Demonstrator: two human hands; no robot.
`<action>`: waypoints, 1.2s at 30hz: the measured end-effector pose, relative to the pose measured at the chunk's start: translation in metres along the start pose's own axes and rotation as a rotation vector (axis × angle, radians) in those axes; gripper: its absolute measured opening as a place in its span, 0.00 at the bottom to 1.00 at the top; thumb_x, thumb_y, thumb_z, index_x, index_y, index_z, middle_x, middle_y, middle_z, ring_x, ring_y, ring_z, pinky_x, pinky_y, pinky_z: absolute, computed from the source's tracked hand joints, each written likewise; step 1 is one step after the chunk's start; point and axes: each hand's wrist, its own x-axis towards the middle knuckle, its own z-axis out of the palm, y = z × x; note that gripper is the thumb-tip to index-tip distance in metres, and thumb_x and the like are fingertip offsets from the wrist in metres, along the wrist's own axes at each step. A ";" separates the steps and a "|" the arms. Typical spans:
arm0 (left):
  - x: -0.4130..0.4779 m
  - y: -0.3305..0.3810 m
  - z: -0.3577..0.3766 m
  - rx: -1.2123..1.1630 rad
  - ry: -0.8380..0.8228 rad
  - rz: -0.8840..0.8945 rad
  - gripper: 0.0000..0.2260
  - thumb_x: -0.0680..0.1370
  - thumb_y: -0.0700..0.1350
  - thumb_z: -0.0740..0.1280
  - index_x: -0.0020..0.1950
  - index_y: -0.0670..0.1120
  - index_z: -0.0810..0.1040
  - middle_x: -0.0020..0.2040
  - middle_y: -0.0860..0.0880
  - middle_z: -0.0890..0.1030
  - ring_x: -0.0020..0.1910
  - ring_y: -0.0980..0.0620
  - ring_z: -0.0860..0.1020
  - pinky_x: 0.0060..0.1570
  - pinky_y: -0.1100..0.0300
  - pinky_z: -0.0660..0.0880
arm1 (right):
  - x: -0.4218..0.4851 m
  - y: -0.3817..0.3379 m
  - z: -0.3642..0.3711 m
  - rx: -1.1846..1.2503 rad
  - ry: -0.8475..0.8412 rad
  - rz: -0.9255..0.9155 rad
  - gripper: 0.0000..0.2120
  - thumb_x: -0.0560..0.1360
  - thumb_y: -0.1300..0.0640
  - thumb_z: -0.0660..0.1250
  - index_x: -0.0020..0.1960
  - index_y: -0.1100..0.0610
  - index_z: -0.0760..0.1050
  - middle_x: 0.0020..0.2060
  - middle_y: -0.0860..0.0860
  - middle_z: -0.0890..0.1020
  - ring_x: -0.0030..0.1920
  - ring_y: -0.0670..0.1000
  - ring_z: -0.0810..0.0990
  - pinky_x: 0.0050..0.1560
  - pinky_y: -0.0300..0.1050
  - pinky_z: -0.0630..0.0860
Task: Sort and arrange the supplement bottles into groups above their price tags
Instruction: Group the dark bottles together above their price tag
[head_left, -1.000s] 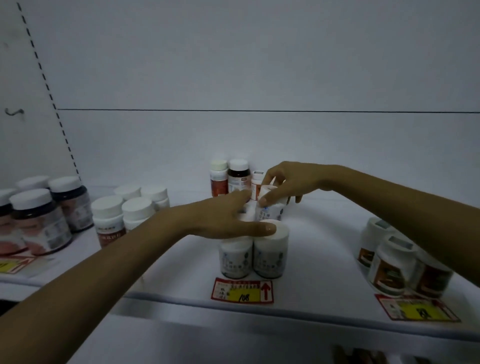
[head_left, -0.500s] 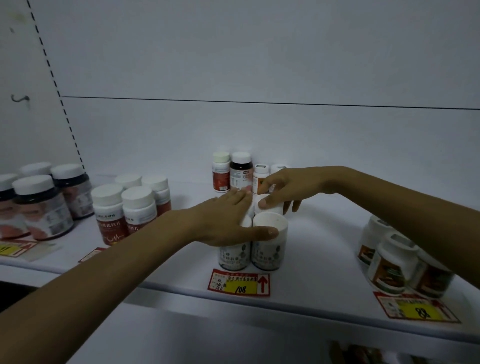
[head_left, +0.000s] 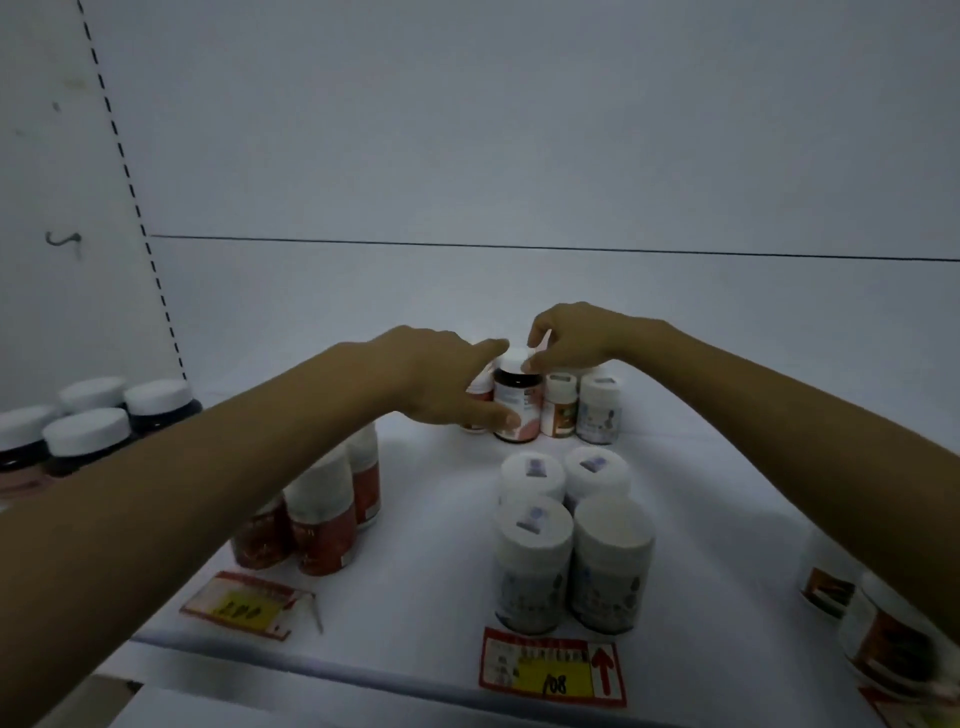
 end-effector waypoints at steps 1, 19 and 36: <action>0.004 -0.007 0.001 0.007 0.024 0.013 0.38 0.72 0.70 0.56 0.76 0.55 0.48 0.70 0.49 0.70 0.65 0.46 0.72 0.60 0.49 0.70 | 0.007 -0.002 0.002 -0.043 0.037 0.019 0.25 0.74 0.42 0.66 0.66 0.54 0.70 0.63 0.52 0.75 0.60 0.53 0.73 0.55 0.47 0.70; 0.046 -0.062 0.017 -0.053 0.095 0.200 0.26 0.75 0.61 0.62 0.68 0.49 0.61 0.60 0.47 0.76 0.50 0.49 0.74 0.48 0.55 0.71 | 0.044 -0.015 0.021 0.131 0.321 0.243 0.24 0.67 0.40 0.71 0.56 0.52 0.74 0.49 0.49 0.76 0.48 0.50 0.73 0.45 0.44 0.70; -0.088 0.006 0.015 -1.155 0.460 0.200 0.24 0.71 0.56 0.68 0.64 0.60 0.63 0.56 0.60 0.76 0.50 0.62 0.78 0.48 0.68 0.78 | -0.134 -0.085 -0.051 0.926 0.454 -0.116 0.09 0.72 0.52 0.70 0.49 0.55 0.80 0.42 0.47 0.83 0.43 0.47 0.81 0.40 0.42 0.78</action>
